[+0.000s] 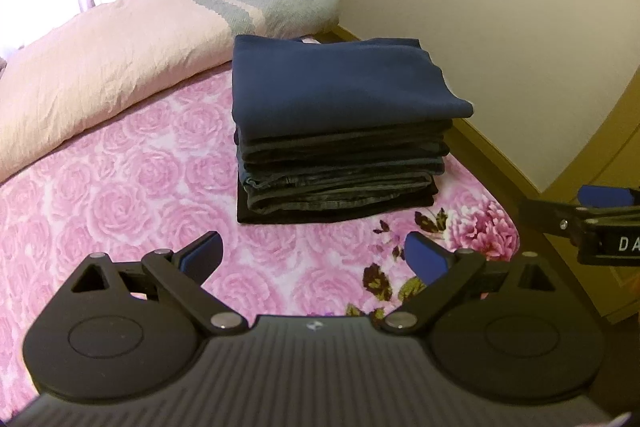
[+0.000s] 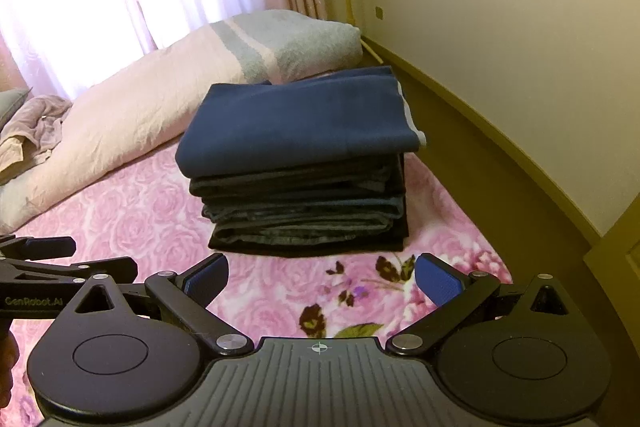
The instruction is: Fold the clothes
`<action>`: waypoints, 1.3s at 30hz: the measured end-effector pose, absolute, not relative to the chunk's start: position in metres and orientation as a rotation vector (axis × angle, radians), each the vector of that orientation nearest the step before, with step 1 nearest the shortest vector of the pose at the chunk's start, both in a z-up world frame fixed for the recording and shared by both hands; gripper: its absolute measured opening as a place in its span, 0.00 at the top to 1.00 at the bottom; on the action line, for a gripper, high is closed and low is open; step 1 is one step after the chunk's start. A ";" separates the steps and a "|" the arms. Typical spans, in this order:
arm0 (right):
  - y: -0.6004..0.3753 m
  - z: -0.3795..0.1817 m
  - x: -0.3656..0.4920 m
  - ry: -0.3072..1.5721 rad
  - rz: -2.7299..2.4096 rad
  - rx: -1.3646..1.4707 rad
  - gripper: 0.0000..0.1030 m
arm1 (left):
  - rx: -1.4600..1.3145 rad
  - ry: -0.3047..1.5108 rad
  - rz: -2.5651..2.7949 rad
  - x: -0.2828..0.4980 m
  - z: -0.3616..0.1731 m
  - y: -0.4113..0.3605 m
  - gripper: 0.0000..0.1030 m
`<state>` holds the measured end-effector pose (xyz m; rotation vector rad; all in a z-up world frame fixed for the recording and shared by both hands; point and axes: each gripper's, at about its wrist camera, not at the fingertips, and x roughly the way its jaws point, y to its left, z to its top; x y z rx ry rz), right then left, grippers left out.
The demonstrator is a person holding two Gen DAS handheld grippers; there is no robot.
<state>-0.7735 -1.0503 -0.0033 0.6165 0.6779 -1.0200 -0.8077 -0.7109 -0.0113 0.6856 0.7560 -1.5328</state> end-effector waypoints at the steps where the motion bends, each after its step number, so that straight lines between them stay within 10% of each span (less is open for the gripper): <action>1: -1.050 -0.003 -0.774 0.677 -1.021 0.619 0.01 | 0.688 0.752 -1.534 -0.808 -0.011 -0.711 0.07; 39: -1.048 -0.008 -0.766 0.722 -0.977 0.591 0.01 | 0.699 0.729 -1.442 -0.810 -0.016 -0.699 0.06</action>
